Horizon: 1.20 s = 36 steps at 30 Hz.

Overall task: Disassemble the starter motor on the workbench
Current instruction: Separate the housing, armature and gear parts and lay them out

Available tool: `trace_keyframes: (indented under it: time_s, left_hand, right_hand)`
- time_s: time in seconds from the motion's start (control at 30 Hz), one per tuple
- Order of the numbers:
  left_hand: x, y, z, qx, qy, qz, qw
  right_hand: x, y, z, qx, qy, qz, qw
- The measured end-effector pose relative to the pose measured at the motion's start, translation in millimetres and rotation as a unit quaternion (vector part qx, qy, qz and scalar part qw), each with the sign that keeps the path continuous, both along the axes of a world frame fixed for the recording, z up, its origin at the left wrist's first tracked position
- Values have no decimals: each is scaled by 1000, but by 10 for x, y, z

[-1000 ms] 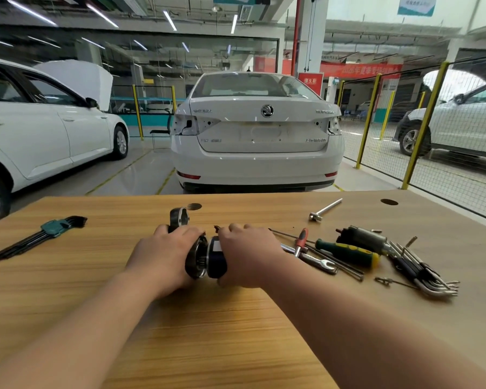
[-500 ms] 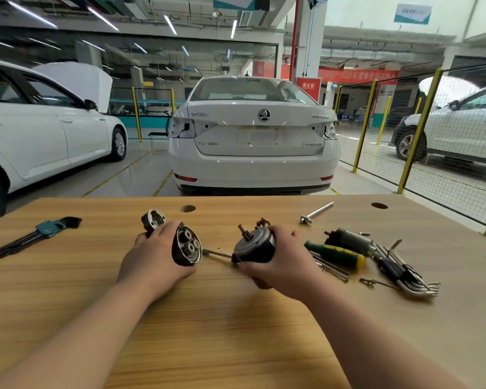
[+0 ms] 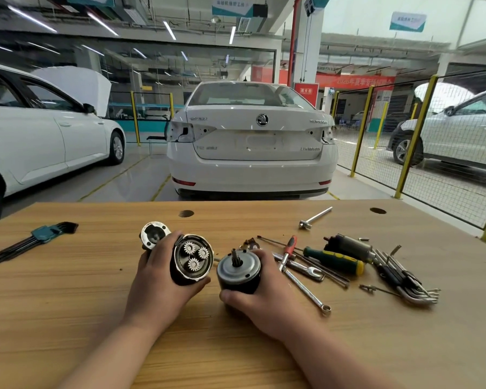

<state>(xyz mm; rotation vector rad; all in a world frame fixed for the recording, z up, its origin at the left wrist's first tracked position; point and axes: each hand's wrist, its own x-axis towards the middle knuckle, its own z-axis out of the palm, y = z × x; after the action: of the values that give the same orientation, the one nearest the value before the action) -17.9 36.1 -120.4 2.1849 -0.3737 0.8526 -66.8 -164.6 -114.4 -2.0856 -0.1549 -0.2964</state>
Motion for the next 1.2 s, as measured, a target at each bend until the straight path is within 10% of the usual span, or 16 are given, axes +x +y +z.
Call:
trace_keyframes:
  time_s: [0.5, 0.67, 0.87, 1.2]
  left_hand:
    - [-292, 17, 50, -9, 8, -1, 1000]
    - [-313, 11, 30, 13, 12, -5, 1000]
    - [-348, 65, -9, -5, 41, -10, 999]
    - [-350, 51, 37, 55, 41, -3, 998]
  right_hand:
    - [-10, 44, 53, -45, -22, -144, 988]
    - [-241, 398, 288, -167, -325, -127, 922]
    - [-99, 773, 392, -344, -217, -29, 913]
    - [-14, 836, 568, -360, -217, -47, 906]
